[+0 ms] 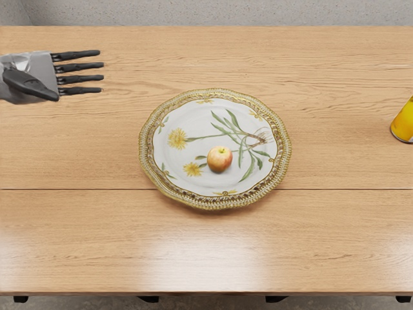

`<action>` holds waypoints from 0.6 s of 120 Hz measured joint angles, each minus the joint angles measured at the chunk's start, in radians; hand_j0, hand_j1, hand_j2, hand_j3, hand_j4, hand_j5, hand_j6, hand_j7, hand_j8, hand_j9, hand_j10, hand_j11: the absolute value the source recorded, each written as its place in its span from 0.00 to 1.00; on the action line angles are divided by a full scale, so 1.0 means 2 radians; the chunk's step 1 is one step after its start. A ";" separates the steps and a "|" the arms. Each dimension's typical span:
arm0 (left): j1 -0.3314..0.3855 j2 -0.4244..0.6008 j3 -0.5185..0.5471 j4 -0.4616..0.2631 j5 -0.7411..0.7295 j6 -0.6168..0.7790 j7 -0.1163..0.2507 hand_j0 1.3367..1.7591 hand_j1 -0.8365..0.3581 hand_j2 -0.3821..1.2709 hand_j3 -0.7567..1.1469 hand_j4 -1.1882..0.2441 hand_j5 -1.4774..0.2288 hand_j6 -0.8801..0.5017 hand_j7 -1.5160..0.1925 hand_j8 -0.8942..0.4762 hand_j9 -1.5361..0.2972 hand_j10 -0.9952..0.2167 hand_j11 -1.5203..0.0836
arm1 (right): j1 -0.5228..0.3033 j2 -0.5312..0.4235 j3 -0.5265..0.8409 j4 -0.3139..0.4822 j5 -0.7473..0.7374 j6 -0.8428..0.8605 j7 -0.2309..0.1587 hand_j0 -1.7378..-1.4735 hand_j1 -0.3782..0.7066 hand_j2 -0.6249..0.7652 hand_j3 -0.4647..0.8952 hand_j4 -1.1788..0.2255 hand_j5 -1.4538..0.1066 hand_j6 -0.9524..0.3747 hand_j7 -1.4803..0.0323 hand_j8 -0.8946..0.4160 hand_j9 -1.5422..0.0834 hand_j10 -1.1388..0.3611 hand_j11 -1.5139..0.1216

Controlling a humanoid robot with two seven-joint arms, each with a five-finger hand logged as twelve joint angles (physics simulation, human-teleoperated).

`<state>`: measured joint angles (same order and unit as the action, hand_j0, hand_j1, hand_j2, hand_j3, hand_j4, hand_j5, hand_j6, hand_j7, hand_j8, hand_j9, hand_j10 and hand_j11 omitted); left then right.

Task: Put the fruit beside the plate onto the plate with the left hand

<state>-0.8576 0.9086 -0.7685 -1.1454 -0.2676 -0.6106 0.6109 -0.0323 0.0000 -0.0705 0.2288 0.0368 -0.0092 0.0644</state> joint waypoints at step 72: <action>0.060 0.057 0.012 0.016 0.009 -0.001 0.000 0.76 0.98 0.23 0.40 0.82 0.86 0.63 0.88 0.65 0.83 0.82 0.94 | 0.000 0.000 0.000 0.000 0.000 0.000 0.000 0.30 0.04 0.45 0.34 0.83 0.92 0.71 0.97 0.67 0.94 0.75 0.92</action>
